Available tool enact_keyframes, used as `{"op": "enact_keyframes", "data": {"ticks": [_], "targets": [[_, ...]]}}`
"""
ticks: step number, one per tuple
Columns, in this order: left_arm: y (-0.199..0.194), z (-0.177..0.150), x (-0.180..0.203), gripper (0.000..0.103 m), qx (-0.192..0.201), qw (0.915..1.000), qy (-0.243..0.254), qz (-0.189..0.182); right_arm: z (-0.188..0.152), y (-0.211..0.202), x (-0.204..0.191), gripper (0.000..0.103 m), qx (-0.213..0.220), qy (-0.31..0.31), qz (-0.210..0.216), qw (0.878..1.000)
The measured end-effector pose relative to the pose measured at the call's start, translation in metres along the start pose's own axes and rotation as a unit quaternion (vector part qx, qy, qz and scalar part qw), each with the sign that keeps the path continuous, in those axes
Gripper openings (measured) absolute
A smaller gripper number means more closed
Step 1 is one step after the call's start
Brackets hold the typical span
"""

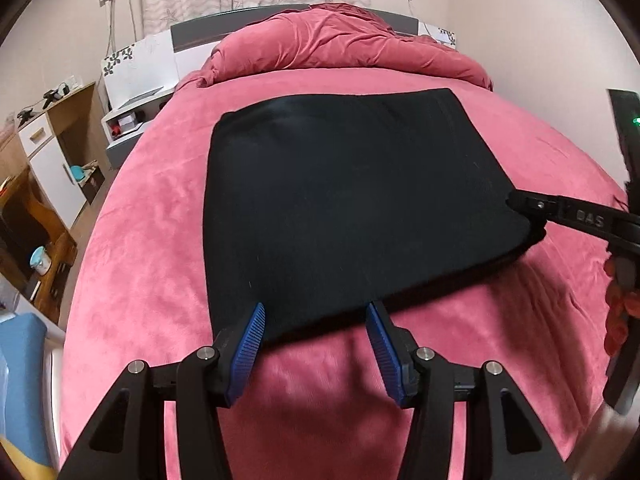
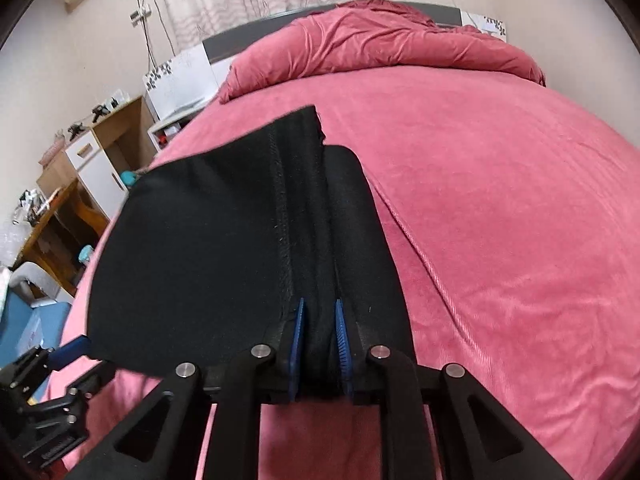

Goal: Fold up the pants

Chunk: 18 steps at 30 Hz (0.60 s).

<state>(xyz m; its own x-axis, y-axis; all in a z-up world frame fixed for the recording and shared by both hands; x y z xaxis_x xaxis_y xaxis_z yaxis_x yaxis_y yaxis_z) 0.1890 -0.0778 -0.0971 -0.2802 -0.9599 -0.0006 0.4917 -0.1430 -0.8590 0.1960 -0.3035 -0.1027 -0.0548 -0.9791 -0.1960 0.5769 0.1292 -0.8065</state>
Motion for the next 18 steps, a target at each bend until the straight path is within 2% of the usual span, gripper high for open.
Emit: {"op": "enact_keyframes", "data": {"ticks": [2, 5, 9, 15, 18], "targets": [[-0.003, -0.003, -0.002, 0.054, -0.007, 0.9995, -0.023, -0.020, -0.010, -0.014, -0.003, 0.035, 0.010, 0.003, -0.003, 1.000], [-0.003, -0.014, -0.005, 0.054, -0.030, 0.9954, -0.071, -0.057, -0.026, -0.027, -0.011, 0.037, 0.014, 0.010, 0.014, 1.000], [-0.005, -0.030, -0.010, 0.054, -0.048, 0.9886, -0.121, -0.076, -0.049, -0.029, -0.022, 0.044, -0.004, 0.013, 0.022, 1.000], [-0.013, -0.053, -0.009, 0.054, -0.061, 0.9884, -0.124, -0.063, -0.080, -0.019, -0.037, 0.059, -0.037, 0.010, 0.026, 0.999], [-0.016, -0.071, -0.010, 0.054, -0.068, 0.9892, -0.124, -0.037, -0.096, -0.010, -0.045, 0.069, -0.052, 0.006, 0.026, 0.998]]}}
Point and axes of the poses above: each gripper's, at about its wrist camera, not at the fingertips, and y roughly the way its jaws point, x to its right, z to its top, the point moved 8 cm from there along y, roughly the way its jaws point, and after that the axes turned 10 degrees about -x, right-handed, at the moved point
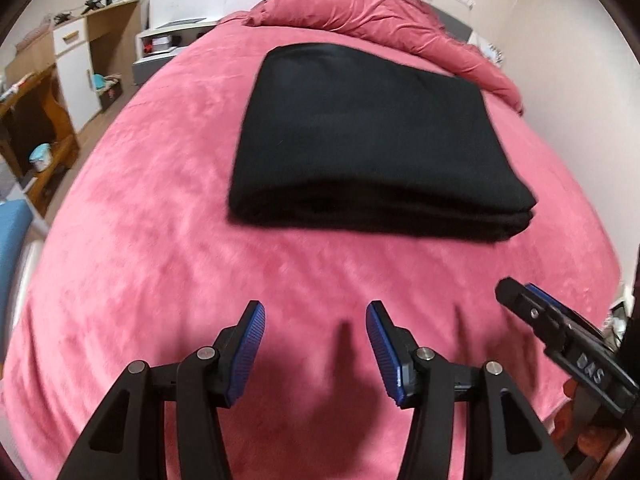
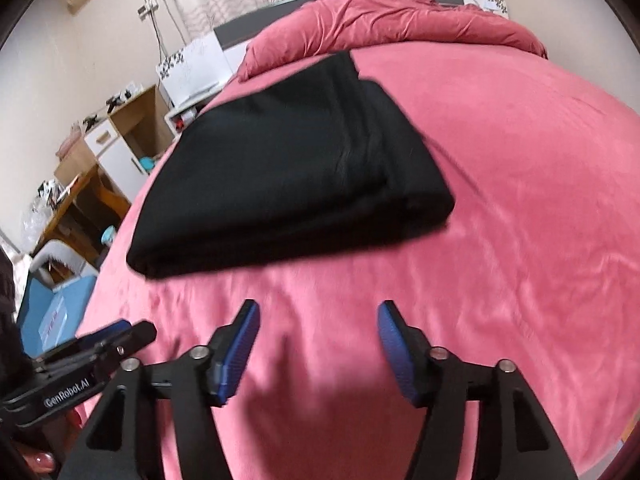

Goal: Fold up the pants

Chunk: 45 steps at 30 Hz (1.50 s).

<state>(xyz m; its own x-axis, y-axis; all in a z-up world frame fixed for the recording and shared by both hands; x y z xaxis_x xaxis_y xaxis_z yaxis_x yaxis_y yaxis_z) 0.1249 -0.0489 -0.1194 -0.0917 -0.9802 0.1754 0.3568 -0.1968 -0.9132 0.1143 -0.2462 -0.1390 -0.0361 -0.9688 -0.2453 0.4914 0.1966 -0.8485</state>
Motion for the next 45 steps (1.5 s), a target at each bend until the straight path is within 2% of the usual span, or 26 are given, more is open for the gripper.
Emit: {"op": "enact_keyframes", "data": {"ticks": [3, 5, 7, 14, 17, 23, 26, 29, 33, 37, 45], "targets": [[0.000, -0.013, -0.005, 0.054, -0.003, 0.9996, 0.002, 0.027, -0.011, 0.005, -0.003, 0.078, -0.009, 0.001, -0.011, 1.000], [-0.001, -0.021, -0.007, 0.054, 0.001, 0.9992, 0.007, 0.040, -0.017, 0.005, -0.005, 0.094, -0.011, 0.001, -0.015, 1.000], [-0.007, -0.028, -0.009, 0.054, 0.011, 0.9980, 0.012, 0.061, -0.023, 0.005, -0.005, 0.103, -0.013, 0.003, -0.022, 1.000], [-0.028, -0.045, -0.012, 0.054, 0.040, 0.9944, 0.022, 0.095, -0.033, -0.002, -0.011, 0.103, -0.013, -0.006, -0.063, 0.998], [-0.044, -0.044, -0.012, 0.054, 0.055, 0.9925, 0.018, 0.108, -0.027, -0.018, -0.014, 0.103, 0.012, -0.012, -0.092, 0.996], [-0.063, -0.033, -0.015, 0.054, 0.071, 0.9928, 0.005, 0.096, -0.012, -0.062, -0.024, 0.103, 0.075, -0.006, -0.092, 0.993], [-0.074, -0.031, -0.013, 0.054, 0.083, 0.9934, -0.001, 0.079, -0.008, -0.077, -0.033, 0.103, 0.095, -0.016, -0.089, 0.991], [-0.081, -0.029, -0.012, 0.054, 0.092, 0.9927, -0.004, 0.078, -0.006, -0.083, -0.038, 0.103, 0.111, -0.031, -0.105, 0.988], [-0.088, -0.030, -0.008, 0.054, 0.105, 0.9913, 0.002, 0.079, -0.006, -0.081, -0.039, 0.103, 0.112, -0.036, -0.116, 0.986], [-0.092, -0.032, -0.004, 0.054, 0.108, 0.9919, 0.004, 0.067, -0.008, -0.076, -0.039, 0.103, 0.106, -0.038, -0.118, 0.987], [-0.093, -0.031, -0.005, 0.054, 0.111, 0.9912, -0.001, 0.072, -0.009, -0.075, -0.036, 0.103, 0.104, -0.037, -0.121, 0.986]]}}
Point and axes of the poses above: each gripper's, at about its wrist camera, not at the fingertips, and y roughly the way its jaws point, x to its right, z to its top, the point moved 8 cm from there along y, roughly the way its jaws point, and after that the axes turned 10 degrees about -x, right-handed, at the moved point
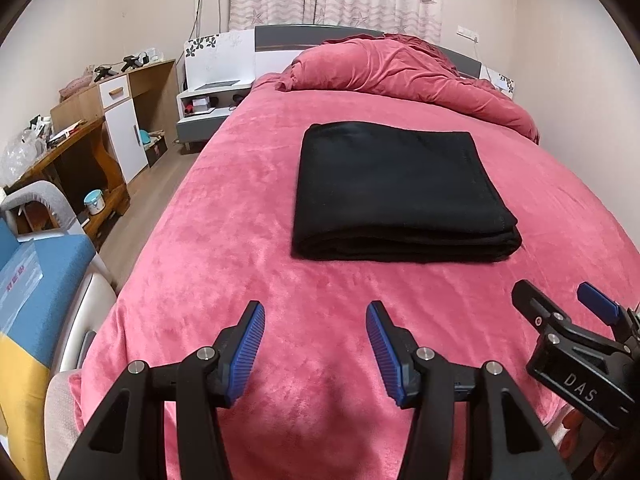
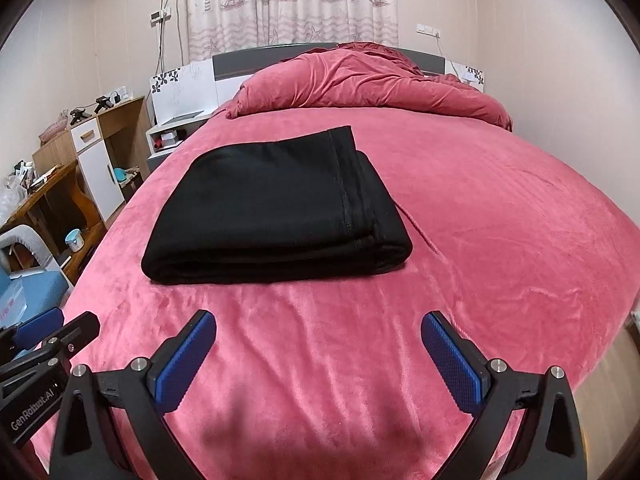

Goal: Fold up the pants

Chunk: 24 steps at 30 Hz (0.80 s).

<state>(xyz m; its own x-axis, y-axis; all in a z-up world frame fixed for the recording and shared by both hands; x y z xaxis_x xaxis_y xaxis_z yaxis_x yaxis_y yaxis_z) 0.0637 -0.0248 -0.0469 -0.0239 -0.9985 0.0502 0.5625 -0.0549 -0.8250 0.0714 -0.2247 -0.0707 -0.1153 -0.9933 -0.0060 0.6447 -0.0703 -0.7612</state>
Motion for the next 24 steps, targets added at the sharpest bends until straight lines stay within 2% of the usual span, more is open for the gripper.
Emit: {"op": "enact_keyframes", "data": {"ticks": [9, 24], "targets": [[-0.0035, 0.0008, 0.0004, 0.054, 0.010, 0.9999, 0.002, 0.005, 0.0000, -0.0009, 0.0043, 0.103, -0.001, 0.004, 0.000, 1.000], [-0.0018, 0.0004, 0.0006, 0.054, 0.005, 1.0000, 0.000, 0.003, -0.0033, -0.0025, 0.0042, 0.103, -0.005, 0.007, 0.003, 1.000]]}}
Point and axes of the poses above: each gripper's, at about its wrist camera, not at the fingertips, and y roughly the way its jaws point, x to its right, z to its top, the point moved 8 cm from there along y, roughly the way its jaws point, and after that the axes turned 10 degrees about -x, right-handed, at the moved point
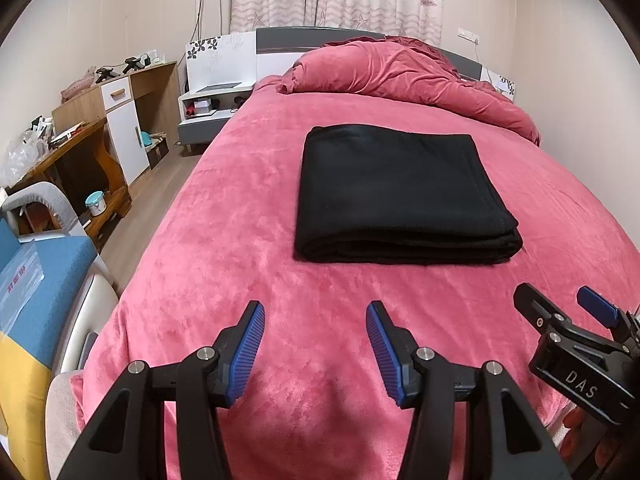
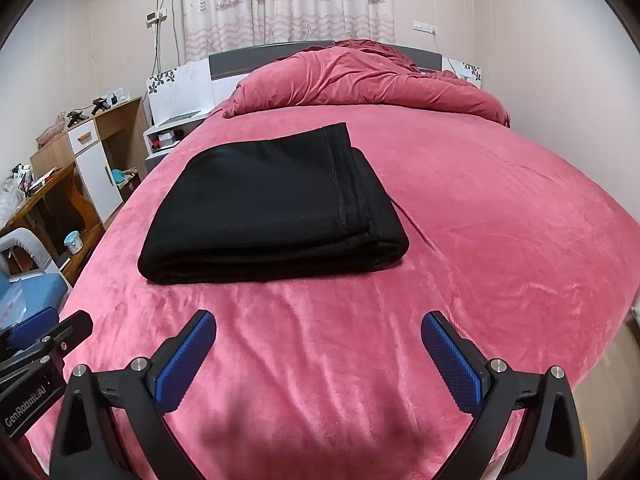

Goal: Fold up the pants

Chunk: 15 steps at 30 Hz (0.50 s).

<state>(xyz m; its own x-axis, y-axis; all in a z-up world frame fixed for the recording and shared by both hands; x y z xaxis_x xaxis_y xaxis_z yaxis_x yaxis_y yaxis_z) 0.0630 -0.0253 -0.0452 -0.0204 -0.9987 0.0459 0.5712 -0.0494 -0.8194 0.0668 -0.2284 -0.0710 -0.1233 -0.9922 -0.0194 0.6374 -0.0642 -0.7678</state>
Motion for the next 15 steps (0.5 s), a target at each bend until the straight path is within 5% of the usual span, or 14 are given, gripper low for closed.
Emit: {"op": "enact_keyframes", "data": {"ticks": [15], "targets": [[0.0015, -0.0029, 0.0012, 0.054, -0.005, 1.0000, 0.001, 0.002, -0.0005, -0.0001, 0.0000, 0.103, -0.003, 0.001, 0.001, 1.000]]}}
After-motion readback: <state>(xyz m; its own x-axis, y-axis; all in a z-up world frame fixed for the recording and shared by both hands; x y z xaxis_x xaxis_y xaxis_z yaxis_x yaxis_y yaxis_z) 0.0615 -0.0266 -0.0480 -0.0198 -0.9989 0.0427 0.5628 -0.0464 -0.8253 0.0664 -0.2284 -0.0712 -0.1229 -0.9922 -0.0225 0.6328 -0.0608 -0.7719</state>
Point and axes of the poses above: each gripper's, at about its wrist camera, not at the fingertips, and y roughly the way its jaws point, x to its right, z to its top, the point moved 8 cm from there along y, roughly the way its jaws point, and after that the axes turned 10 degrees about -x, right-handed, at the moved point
